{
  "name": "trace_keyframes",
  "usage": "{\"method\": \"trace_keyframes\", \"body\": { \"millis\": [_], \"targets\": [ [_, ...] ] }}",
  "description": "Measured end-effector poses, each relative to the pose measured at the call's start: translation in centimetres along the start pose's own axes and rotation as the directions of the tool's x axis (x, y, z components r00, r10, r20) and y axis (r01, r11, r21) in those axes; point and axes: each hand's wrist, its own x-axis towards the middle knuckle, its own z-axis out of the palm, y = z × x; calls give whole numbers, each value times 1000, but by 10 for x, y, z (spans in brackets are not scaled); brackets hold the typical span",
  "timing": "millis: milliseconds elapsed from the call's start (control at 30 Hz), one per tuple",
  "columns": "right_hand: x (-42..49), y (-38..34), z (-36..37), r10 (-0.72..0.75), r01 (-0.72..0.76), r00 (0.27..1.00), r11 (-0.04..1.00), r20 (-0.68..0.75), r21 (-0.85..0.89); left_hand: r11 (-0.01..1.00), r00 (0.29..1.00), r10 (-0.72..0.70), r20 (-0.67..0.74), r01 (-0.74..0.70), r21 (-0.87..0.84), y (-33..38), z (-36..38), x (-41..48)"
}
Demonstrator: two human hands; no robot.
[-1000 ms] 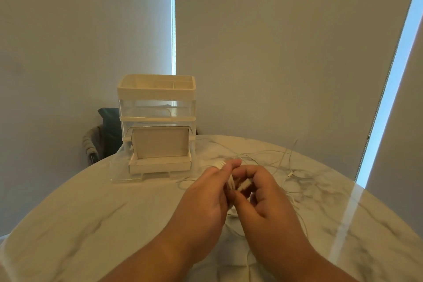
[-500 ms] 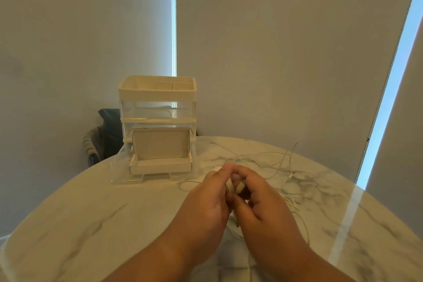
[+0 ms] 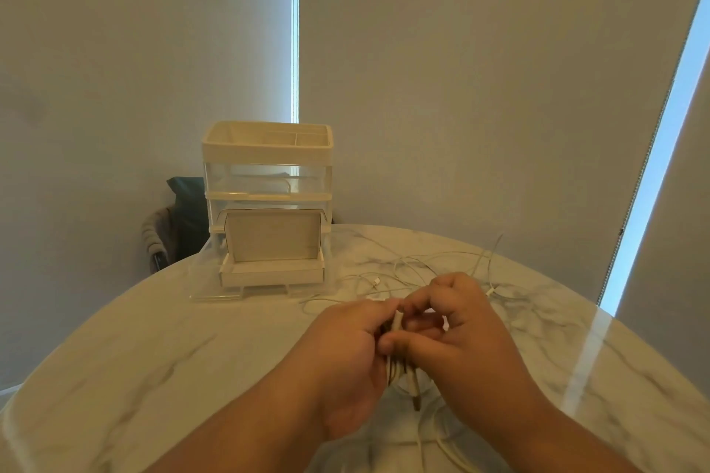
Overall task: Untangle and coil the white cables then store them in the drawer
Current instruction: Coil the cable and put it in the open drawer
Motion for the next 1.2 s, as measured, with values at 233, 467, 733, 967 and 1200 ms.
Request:
{"method": "trace_keyframes", "body": {
  "millis": [233,467,733,967,1200],
  "targets": [
    [-4,0,-4,-26,21,979,999,204,31,963,964,-245,105,229,139,20,6,-11],
    [1,1,-10,5,-25,966,997,258,74,857,833,-476,283,367,363,33,-9,-16],
    [-9,4,7,-10,-29,972,986,233,166,852,871,-460,176,376,365,33,-6,-17],
    [-7,6,6,-46,10,976,986,213,165,871,898,-422,127,363,330,32,-5,-17],
    [-5,12,5,54,-51,996,998,65,-46,994,979,-96,178,105,-43,28,4,-13]
  ]
}}
